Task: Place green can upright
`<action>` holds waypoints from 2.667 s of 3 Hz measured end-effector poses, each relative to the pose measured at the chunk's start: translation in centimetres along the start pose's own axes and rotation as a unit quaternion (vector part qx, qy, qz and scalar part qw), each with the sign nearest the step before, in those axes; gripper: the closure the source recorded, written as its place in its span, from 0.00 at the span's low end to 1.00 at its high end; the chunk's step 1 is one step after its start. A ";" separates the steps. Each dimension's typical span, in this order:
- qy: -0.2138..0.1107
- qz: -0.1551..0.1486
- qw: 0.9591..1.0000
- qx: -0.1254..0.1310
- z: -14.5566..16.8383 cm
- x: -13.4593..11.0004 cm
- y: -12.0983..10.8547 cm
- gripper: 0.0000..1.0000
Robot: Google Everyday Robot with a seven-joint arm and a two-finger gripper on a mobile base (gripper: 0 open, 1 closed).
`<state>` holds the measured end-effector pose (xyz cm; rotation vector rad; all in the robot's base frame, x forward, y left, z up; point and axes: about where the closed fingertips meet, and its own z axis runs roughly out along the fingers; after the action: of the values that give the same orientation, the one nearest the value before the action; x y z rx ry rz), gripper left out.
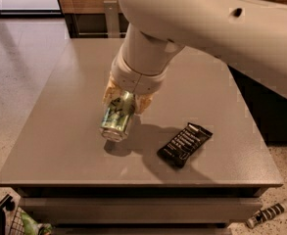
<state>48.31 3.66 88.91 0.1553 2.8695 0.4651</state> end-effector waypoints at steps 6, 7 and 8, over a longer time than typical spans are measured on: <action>-0.242 -0.162 0.918 -0.269 -9.5 -5.5 0.8 1.00; -0.242 -0.162 0.918 -0.269 -9.5 -5.5 0.8 1.00; -0.263 -0.169 0.909 -0.278 -9.7 -6.0 1.3 1.00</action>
Offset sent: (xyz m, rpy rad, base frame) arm 0.0261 -0.0131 0.1071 0.1890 -0.7025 0.4182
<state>51.82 1.10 99.53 -0.2705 2.0819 0.9667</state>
